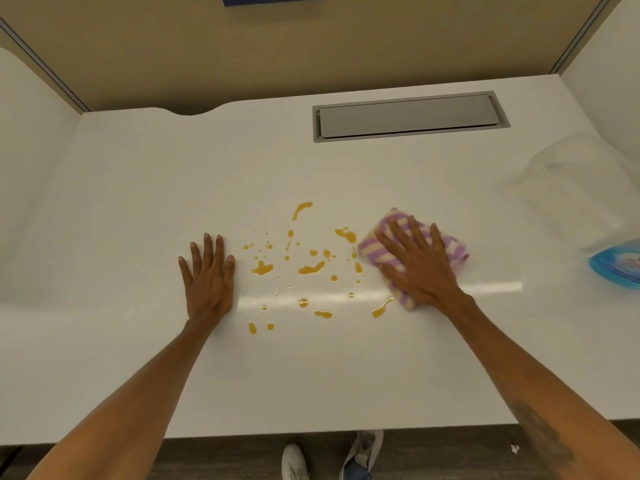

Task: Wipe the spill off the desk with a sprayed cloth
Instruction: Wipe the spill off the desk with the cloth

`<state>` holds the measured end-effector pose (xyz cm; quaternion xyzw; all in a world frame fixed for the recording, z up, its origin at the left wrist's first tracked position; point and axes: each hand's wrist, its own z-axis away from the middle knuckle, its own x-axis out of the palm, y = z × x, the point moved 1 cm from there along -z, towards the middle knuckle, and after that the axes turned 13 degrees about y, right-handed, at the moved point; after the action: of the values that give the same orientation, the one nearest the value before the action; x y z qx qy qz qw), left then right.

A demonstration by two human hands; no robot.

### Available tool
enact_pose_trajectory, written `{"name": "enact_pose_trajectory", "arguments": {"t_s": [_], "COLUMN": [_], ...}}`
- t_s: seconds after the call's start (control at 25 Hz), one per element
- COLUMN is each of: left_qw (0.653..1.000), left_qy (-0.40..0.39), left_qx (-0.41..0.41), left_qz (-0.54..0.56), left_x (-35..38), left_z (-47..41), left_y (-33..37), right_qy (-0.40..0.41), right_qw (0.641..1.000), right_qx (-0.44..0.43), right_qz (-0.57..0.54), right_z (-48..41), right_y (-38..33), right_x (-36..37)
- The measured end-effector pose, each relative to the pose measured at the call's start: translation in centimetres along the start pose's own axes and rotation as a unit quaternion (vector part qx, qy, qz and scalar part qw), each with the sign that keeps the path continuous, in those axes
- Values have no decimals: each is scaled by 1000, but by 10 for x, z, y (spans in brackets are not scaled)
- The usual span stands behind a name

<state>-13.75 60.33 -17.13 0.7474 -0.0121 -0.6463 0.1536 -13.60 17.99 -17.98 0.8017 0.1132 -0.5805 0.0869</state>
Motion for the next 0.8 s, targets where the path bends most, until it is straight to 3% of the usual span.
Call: {"name": "enact_pose_trajectory", "arguments": {"t_s": [0.08, 0.24, 0.32, 0.44, 0.6, 0.72, 0.8], "left_qw": [1000, 1000, 1000, 1000, 999, 1000, 1000], "left_qy": [-1, 11, 18, 28, 29, 20, 16], "left_qx": [0, -3, -5, -6, -4, 2, 5], "left_qz": [7, 14, 14, 11, 12, 5, 1], "left_x": [-1, 2, 5, 7, 8, 6, 3], "left_z": [1, -1, -3, -3, -4, -4, -2], "left_y": [0, 0, -1, -1, -1, -1, -1], "right_qy": [-7, -31, -14, 4, -6, -40, -59], "right_qw": [1000, 977, 963, 957, 984, 998, 993], "right_qx": [8, 201, 267, 289, 175, 11, -92], "right_qz": [26, 57, 44, 4, -40, -42, -44], "right_z": [19, -19, -64, -136, -191, -178, -153], "right_y": [24, 62, 58, 22, -64, -111, -105], "right_x": [-9, -3, 10, 32, 50, 49, 41]}}
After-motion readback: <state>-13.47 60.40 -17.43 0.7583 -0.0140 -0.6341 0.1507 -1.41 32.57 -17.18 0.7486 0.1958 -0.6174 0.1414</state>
